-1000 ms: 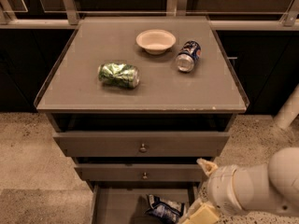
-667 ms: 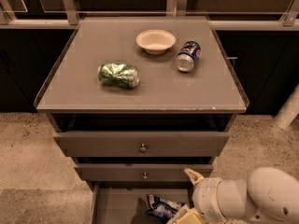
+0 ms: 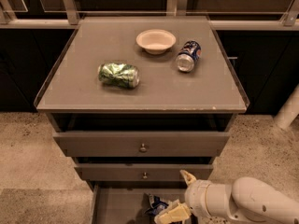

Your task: Pick blue chip bag from bottom drawer and place on counter

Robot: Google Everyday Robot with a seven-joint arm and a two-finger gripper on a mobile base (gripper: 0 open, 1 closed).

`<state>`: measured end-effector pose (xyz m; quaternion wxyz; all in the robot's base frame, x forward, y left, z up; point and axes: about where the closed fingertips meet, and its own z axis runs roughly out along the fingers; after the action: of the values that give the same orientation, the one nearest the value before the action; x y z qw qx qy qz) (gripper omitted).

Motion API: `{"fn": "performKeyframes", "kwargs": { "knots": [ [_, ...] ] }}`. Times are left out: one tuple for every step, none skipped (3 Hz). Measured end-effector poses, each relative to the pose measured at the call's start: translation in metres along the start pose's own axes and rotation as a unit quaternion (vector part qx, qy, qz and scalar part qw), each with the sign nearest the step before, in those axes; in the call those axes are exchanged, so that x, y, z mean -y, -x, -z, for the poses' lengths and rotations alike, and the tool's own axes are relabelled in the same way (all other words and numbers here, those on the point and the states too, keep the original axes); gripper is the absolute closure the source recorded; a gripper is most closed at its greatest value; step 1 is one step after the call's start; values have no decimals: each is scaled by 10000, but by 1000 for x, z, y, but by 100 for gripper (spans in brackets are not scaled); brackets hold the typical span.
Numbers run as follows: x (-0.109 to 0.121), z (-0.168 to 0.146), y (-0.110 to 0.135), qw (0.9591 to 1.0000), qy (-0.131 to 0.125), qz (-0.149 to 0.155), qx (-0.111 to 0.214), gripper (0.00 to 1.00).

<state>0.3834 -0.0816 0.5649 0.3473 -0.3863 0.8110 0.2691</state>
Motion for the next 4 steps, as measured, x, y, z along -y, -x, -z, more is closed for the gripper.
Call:
{"fn": "performKeyframes", "kwargs": {
  "knots": [
    [0, -4, 1, 9999, -22, 123, -42, 0],
    [30, -31, -19, 9995, -248, -1, -173, 0],
    [70, -68, -48, 9973, -656, -269, -181, 0],
    [94, -97, -81, 9930, -921, -649, -343, 0]
  ]
}}
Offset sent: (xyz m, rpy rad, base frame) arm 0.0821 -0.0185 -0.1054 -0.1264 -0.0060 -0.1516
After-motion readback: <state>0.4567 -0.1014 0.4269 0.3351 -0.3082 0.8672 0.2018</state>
